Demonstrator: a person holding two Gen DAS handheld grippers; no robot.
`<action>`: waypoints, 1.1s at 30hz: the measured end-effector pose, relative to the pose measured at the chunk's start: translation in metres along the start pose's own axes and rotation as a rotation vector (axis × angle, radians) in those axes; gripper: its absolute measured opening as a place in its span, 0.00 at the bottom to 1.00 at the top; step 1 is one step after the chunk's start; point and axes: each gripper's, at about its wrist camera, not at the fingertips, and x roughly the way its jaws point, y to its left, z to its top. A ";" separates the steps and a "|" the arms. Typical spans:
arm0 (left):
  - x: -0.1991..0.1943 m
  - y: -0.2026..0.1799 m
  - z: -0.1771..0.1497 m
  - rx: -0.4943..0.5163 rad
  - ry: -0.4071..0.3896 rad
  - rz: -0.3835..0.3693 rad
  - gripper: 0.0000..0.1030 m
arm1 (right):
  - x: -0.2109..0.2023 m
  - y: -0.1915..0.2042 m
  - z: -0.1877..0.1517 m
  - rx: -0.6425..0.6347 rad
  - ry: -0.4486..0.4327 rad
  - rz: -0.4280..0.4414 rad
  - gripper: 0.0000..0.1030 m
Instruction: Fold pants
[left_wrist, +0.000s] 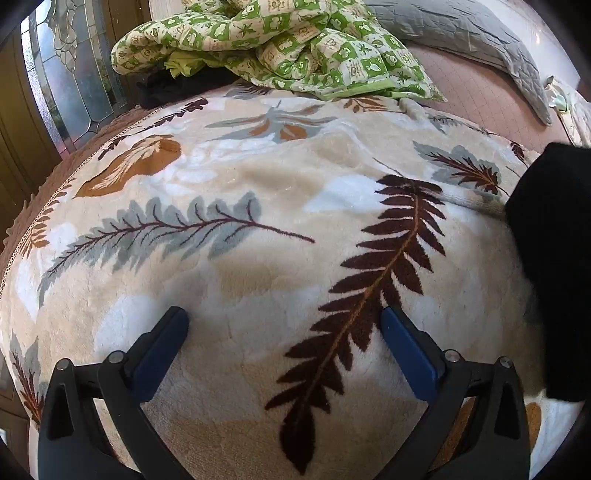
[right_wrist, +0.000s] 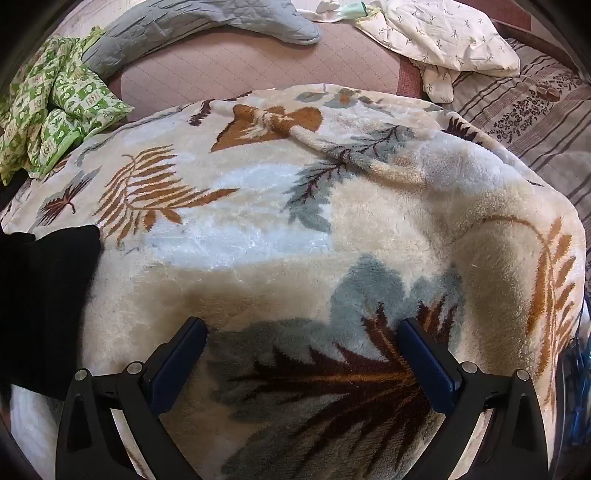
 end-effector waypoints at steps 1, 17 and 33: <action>0.000 0.000 0.000 0.000 0.000 0.000 1.00 | 0.000 0.000 0.000 -0.002 0.002 -0.002 0.99; 0.000 0.000 0.000 0.001 0.000 0.001 1.00 | 0.000 0.000 0.000 -0.004 -0.002 -0.006 0.99; 0.002 -0.005 0.000 0.004 -0.003 0.005 1.00 | 0.001 0.001 -0.001 -0.004 -0.002 -0.005 0.99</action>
